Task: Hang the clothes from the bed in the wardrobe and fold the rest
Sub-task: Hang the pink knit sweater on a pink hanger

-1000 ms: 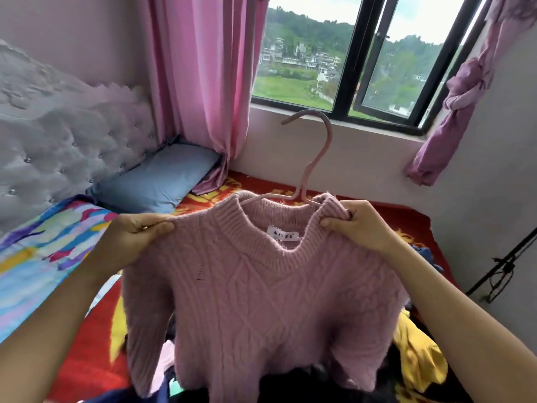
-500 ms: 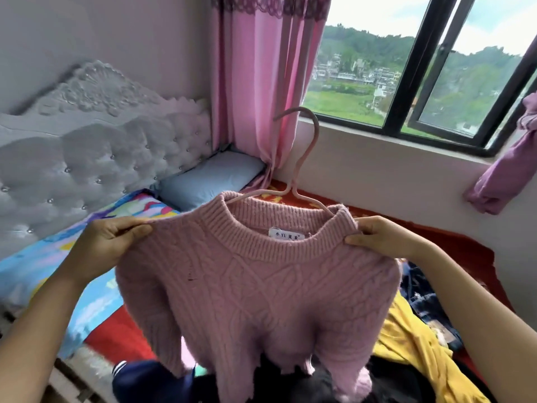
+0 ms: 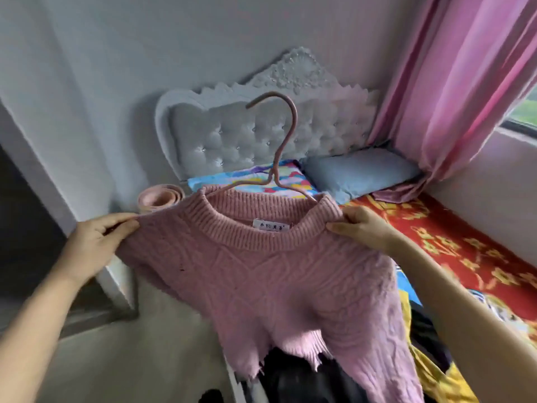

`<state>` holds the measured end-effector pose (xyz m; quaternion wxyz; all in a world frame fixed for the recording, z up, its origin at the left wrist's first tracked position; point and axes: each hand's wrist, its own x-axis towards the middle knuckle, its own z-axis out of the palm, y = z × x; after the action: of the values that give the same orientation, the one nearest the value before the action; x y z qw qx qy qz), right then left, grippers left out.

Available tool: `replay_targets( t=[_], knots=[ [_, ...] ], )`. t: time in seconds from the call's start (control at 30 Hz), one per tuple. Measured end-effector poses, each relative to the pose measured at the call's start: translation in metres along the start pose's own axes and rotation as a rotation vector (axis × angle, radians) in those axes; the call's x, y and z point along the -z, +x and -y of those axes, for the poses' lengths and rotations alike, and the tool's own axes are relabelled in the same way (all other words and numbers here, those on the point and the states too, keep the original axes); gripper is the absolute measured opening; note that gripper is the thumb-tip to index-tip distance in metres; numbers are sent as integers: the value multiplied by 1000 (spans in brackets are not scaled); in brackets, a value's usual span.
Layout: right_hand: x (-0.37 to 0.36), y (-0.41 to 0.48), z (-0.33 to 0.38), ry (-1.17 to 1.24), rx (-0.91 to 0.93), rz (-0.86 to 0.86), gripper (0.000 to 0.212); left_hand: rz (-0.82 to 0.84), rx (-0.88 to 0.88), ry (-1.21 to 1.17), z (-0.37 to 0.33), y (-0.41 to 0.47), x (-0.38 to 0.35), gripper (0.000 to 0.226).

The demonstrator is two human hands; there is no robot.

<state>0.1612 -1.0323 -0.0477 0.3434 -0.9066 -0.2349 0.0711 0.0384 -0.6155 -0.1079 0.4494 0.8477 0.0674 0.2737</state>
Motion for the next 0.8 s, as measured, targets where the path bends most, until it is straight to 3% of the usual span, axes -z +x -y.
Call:
replay_targets(
  t=[0.27, 0.4, 0.53, 0.8],
  knots=[
    [-95, 68, 125, -67, 291, 234, 32, -371, 194, 146, 26, -89, 156, 7],
    [-144, 79, 198, -85, 425, 251, 42, -515, 255, 183, 47, -111, 226, 14],
    [-188, 93, 259, -68, 475, 294, 34, -567, 244, 222, 62, -120, 287, 15],
    [-286, 116, 375, -34, 583, 318, 49, -665, 273, 213, 115, -140, 412, 8]
  ],
)
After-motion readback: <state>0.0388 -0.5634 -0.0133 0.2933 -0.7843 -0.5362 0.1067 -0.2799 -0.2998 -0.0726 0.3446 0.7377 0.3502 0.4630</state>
